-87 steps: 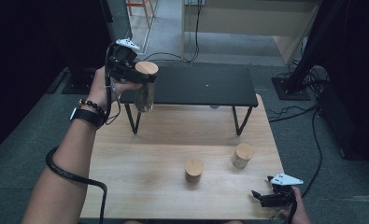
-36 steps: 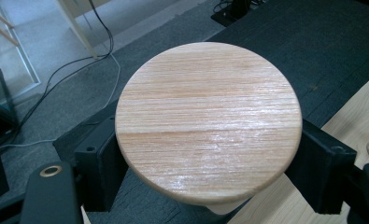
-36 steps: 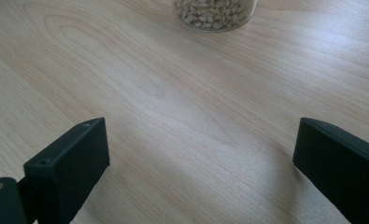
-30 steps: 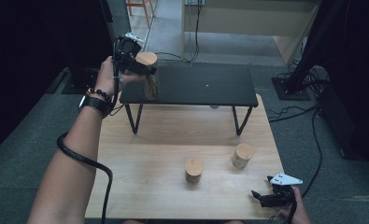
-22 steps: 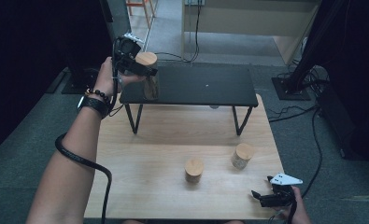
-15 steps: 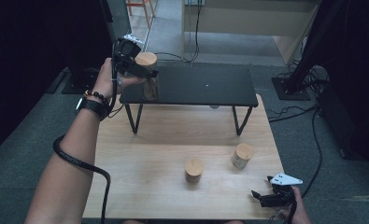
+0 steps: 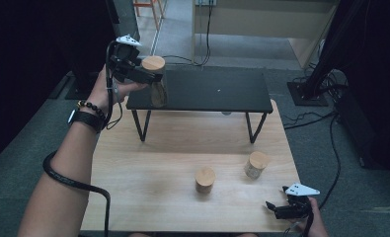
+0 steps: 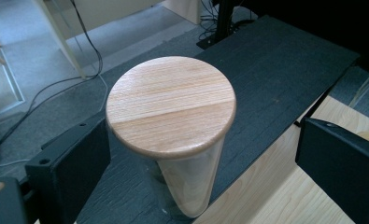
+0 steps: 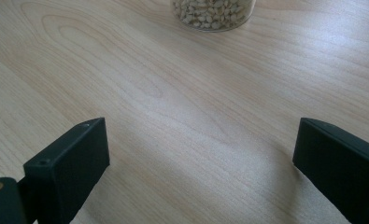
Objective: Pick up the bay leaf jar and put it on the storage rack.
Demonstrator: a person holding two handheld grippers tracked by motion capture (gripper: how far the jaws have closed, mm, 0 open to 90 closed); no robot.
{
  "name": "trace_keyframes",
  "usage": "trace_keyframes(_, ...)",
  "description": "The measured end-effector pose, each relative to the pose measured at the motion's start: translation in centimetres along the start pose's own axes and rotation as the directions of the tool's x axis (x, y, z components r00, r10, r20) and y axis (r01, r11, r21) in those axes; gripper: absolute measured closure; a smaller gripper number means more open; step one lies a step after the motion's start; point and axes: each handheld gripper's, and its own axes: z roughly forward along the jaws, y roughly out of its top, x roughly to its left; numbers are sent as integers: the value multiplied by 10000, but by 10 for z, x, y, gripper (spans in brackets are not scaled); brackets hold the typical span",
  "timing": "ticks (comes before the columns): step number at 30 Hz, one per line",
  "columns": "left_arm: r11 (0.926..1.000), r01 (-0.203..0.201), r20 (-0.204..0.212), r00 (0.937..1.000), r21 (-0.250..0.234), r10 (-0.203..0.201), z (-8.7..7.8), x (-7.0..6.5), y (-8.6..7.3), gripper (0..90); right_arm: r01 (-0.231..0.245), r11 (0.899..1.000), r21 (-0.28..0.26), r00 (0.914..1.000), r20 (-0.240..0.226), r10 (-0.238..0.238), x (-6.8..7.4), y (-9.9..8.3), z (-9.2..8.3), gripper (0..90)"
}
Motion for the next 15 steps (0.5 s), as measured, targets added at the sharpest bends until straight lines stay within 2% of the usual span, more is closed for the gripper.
trace_keyframes(15,9999,58,-218,9997,90,-56,-10,-8,-14,33,6,10000,0,10000,13,-6,0,0,0,36)
